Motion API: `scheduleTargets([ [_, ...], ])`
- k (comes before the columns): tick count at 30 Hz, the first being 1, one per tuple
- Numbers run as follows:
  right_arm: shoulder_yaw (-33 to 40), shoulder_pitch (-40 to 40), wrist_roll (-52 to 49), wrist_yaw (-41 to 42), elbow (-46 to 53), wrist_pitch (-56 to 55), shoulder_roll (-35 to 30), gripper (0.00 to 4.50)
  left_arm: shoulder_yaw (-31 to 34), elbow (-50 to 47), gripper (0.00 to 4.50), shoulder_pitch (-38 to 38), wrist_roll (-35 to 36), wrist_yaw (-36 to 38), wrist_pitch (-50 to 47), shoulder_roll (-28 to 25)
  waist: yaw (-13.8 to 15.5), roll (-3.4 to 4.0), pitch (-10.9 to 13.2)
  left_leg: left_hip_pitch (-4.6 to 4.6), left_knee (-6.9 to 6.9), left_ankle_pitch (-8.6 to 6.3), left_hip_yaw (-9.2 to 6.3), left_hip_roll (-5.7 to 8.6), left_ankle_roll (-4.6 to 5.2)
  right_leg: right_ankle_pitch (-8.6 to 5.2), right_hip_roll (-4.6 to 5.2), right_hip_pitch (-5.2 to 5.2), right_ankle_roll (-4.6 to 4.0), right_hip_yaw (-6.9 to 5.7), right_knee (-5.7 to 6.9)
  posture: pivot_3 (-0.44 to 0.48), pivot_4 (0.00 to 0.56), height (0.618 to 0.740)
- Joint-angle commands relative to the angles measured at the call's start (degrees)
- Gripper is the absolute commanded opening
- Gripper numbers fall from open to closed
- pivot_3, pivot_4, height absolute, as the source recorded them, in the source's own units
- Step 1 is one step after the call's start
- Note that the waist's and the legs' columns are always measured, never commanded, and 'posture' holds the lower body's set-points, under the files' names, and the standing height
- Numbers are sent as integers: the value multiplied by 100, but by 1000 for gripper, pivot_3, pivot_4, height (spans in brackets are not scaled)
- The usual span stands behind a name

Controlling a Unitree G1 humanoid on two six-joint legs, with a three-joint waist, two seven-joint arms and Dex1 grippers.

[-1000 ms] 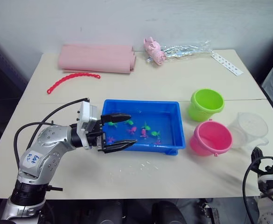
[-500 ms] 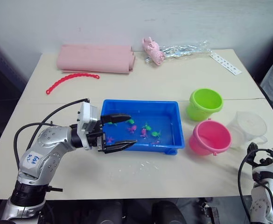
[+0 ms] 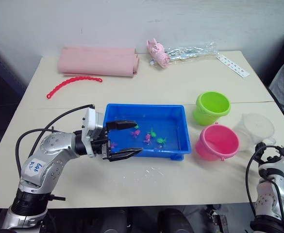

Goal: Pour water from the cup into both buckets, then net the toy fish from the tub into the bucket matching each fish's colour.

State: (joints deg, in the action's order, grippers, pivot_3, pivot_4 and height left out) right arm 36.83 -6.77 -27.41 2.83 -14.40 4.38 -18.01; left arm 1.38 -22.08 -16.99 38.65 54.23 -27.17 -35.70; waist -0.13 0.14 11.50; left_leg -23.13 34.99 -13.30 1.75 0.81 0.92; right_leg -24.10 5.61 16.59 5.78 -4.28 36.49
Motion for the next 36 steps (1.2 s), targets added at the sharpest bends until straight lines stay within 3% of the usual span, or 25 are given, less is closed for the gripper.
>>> scheduleTargets([
  [1, 150, -92, -146, 182, -196, -66, -168, 4500, 23, -138, 4458, -75, -19, 39, 111, 18, -1, 0, 0, 0, 0, 0, 1, -1, 0, 0, -1, 0, 0, 0, 0, 0, 150, 740],
  [6, 90, -218, -200, 625, -513, -325, -299, 4500, 1, -124, 4458, -58, -67, 52, 151, 49, -1, 0, 0, 0, 3, -3, 5, -1, 5, 0, 0, 0, 0, 2, 0, 0, 150, 740],
  [9, 35, -256, -215, 868, -540, -474, -294, 3696, -9, -80, 4500, -66, -112, 63, 184, 74, -5, 0, 0, 0, 5, -4, 8, -2, 7, 0, 0, 0, 0, 4, 0, 0, 150, 740],
  [12, 17, -269, -243, 1020, -478, -608, -228, 2170, 8, -44, 4500, -76, -140, 59, 214, 94, -2, 0, 0, 0, 5, -4, 9, -3, 7, 0, 0, 0, 0, 4, 0, 0, 150, 740],
  [13, 13, -273, -250, 1058, -462, -642, -211, 1859, 10, -32, 4500, -78, -145, 57, 223, 97, -2, 0, 0, 0, 6, -4, 9, -3, 8, 0, -1, 0, 0, 4, 0, 0, 150, 740],
  [16, 33, -285, -303, 1079, -418, -680, -154, 107, 30, -5, 4500, 6, -160, 36, 275, 127, 10, 0, 0, -1, 7, -5, 8, -3, 9, 0, 0, 0, 0, 3, 0, 0, 150, 740],
  [30, 194, -57, -346, 863, 288, -329, -555, 107, 90, -69, 4500, 180, -161, -28, 269, 145, 5, 0, 0, -3, 8, -5, 11, -3, 10, 0, 2, 2, 1, 7, -1, 0, 150, 740],
  [36, 2, 538, 236, 1460, 1074, -333, -1514, 107, -25, 79, 4500, 31, -151, 315, 292, 43, 27, 1, 0, -5, 7, -7, 12, -3, 13, 0, 1, 3, 1, 5, -5, 0, 150, 740],
])
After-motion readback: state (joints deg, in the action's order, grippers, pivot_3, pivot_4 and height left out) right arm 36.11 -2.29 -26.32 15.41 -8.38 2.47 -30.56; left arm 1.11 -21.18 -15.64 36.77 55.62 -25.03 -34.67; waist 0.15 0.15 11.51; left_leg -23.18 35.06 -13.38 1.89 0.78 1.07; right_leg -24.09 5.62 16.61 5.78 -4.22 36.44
